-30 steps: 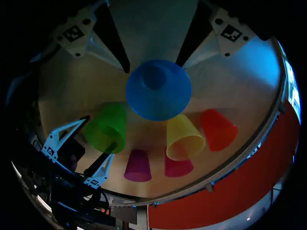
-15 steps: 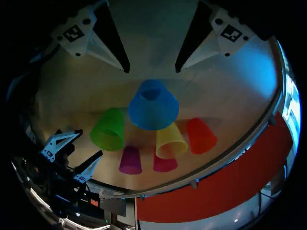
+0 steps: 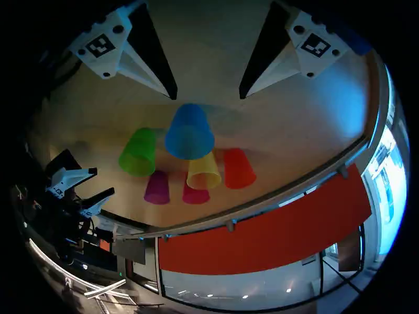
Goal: Pour water
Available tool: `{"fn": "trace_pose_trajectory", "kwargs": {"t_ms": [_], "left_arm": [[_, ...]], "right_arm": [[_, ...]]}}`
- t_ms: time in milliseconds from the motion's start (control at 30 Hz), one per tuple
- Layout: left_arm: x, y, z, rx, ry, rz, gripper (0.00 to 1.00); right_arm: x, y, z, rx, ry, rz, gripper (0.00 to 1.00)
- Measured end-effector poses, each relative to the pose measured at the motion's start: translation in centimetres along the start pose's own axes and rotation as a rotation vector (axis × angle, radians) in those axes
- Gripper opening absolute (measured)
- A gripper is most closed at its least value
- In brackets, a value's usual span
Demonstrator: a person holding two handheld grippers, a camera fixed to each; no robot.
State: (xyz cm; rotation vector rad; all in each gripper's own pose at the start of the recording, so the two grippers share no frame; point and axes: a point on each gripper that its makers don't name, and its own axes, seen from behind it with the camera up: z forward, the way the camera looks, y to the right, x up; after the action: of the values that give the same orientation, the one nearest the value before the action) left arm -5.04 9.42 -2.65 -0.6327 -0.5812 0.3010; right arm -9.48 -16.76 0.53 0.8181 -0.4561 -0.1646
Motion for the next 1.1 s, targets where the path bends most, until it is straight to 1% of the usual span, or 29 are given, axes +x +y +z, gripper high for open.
{"fn": "trace_pose_trajectory", "kwargs": {"t_ms": [200, 333, 567, 833, 967, 1100], "left_arm": [[0.7, -1.1, -1.2, 0.068, 0.073, -0.032, 0.87], [1.4, -1.7, -2.0, 0.102, 0.123, -0.060, 0.87], [3.8, -3.3, -3.9, 0.182, 0.238, -0.089, 0.87], [4.8, -5.1, -5.2, 0.270, 0.302, -0.099, 0.87], [5.8, -5.9, -6.2, 0.317, 0.357, -0.110, 0.87], [6.7, -6.8, -7.4, 0.362, 0.414, -0.127, 0.87]], "right_arm": [[1.0, 0.5, -1.3, -0.058, 0.038, 0.009, 0.98], [2.2, 1.5, -2.1, -0.115, 0.071, 0.025, 0.98], [4.9, 3.5, -3.6, -0.213, 0.159, 0.068, 0.98], [7.5, 5.9, -5.3, -0.328, 0.244, 0.080, 0.98], [8.9, 7.2, -6.4, -0.391, 0.305, 0.101, 0.98], [9.6, 9.0, -7.8, -0.474, 0.361, 0.119, 0.98]]}}
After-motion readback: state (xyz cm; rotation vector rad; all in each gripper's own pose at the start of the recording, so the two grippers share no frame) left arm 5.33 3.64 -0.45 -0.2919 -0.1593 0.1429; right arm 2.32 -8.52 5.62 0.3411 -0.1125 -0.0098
